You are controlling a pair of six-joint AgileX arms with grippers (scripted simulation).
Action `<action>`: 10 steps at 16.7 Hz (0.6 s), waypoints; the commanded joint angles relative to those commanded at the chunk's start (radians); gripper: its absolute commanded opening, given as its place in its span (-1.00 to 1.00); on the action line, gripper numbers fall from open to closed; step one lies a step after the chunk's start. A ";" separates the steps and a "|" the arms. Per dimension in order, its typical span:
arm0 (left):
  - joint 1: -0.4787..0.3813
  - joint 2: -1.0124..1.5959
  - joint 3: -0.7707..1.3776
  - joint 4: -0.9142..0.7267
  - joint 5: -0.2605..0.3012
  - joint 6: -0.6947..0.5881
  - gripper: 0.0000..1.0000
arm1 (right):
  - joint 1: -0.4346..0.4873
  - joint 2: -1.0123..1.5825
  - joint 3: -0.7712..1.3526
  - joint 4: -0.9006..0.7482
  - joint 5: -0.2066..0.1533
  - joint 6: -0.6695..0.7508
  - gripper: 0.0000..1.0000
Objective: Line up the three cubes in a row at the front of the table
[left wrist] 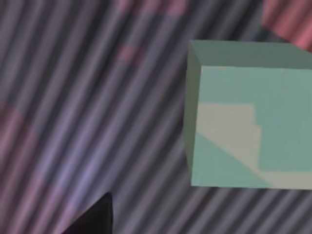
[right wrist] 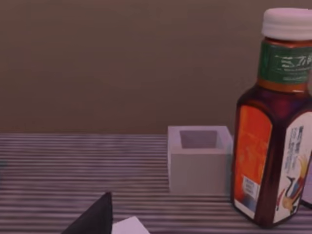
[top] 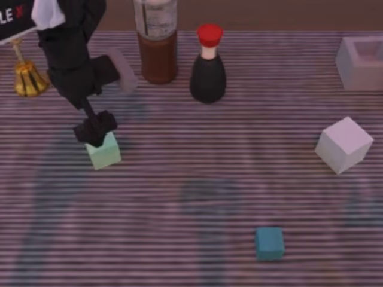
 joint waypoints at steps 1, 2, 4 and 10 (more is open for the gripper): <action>-0.001 0.008 0.010 -0.004 0.000 0.004 1.00 | -0.007 -0.009 -0.009 0.006 0.000 -0.003 1.00; -0.001 0.008 0.010 -0.004 0.000 0.004 1.00 | -0.007 -0.009 -0.009 0.006 0.000 -0.003 1.00; -0.001 0.008 0.010 -0.004 0.000 0.004 1.00 | -0.007 -0.009 -0.009 0.006 0.000 -0.003 1.00; 0.000 0.035 -0.042 0.072 0.000 0.006 1.00 | -0.007 -0.009 -0.009 0.006 0.000 -0.003 1.00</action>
